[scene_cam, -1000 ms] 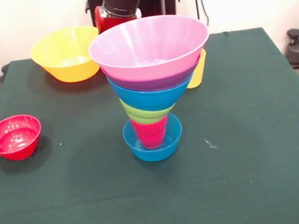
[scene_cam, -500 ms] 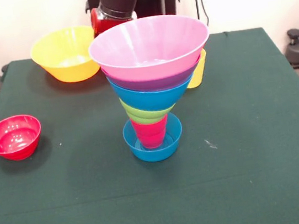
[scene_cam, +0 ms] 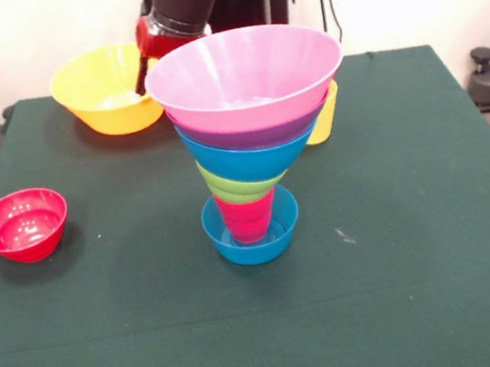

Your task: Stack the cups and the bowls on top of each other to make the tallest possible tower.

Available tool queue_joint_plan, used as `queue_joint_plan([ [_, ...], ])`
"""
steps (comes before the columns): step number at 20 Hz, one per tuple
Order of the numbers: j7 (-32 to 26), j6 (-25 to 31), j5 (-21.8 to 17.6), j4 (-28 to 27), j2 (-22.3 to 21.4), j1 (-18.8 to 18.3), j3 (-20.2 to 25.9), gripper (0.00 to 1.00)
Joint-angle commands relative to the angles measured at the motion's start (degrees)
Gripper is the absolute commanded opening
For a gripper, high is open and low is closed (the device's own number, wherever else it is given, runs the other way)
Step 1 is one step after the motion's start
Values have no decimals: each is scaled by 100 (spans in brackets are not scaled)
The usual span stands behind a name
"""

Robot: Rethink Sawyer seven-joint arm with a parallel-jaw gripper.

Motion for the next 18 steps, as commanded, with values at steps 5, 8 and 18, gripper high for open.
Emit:
queue_joint_plan([
  [5, 1106, -1145, -714, -808, 575, 535, -399, 100],
  [8, 1171, -1323, -700, -888, 692, 666, -619, 100],
  [18, 334, -1391, 55, -579, 606, 172, -344, 100],
])
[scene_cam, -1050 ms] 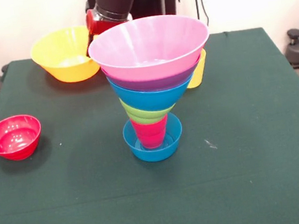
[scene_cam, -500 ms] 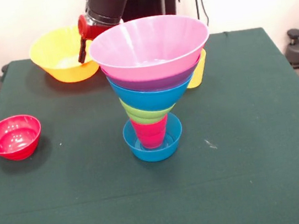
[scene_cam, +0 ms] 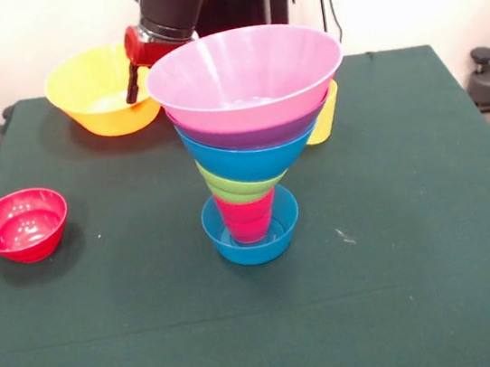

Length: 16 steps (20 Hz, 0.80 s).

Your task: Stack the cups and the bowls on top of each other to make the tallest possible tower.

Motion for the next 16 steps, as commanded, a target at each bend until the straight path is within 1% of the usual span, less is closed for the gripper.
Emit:
queue_joint_plan([
  [1, 277, -326, 382, -291, 161, -282, 510, 100],
  [5, 432, -317, 422, -356, 242, -109, 374, 100],
  [8, 311, -140, 642, -266, 202, -209, 488, 100],
  [10, 154, 46, 873, -163, 131, -323, 627, 100],
  [11, 136, 95, 961, -129, 116, -318, 650, 100],
  [13, 151, 79, 1034, -120, 128, -268, 622, 100],
  [16, 189, 6, 1044, -178, 173, -174, 523, 100],
])
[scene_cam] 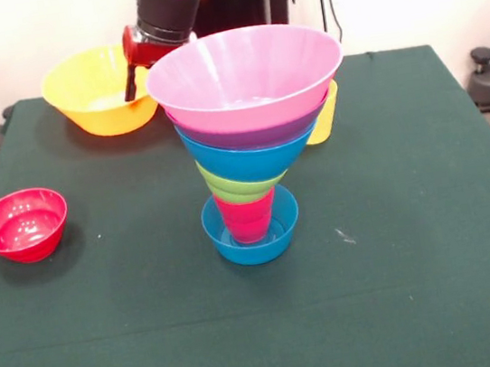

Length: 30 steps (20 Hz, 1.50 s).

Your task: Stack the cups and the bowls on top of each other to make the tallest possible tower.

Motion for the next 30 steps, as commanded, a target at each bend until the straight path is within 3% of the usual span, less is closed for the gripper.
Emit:
queue_joint_plan([
  [1, 207, -14, 344, -201, 182, 104, 482, 100],
  [6, 235, -193, 190, -256, 234, 158, 321, 100],
  [7, 239, -275, 154, -259, 248, 133, 311, 0],
  [11, 462, -434, 172, -297, 315, 178, 195, 0],
  [15, 122, 15, 433, -259, 247, -46, 402, 0],
  [20, 227, 225, 652, -210, 97, 173, 335, 0],
  [24, -71, 528, 985, -142, -138, 117, 565, 0],
  [30, -317, 506, 1191, -56, -327, -65, 745, 0],
])
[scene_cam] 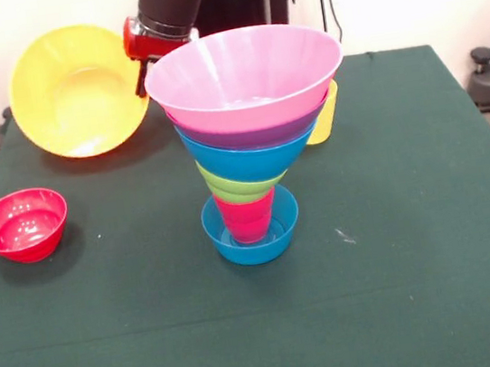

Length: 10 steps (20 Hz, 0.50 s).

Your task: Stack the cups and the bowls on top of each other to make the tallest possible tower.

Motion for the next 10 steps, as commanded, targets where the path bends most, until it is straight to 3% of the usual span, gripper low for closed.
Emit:
queue_joint_plan([
  [1, -385, 259, 420, -78, -159, -132, 874, 0],
  [3, -556, 155, 246, -125, -169, -178, 893, 0],
  [4, -585, 119, 194, -129, -175, -207, 915, 100],
  [7, -564, -108, 52, -109, -186, -273, 909, 100],
  [10, -672, 194, 98, -96, -259, -265, 836, 100],
])
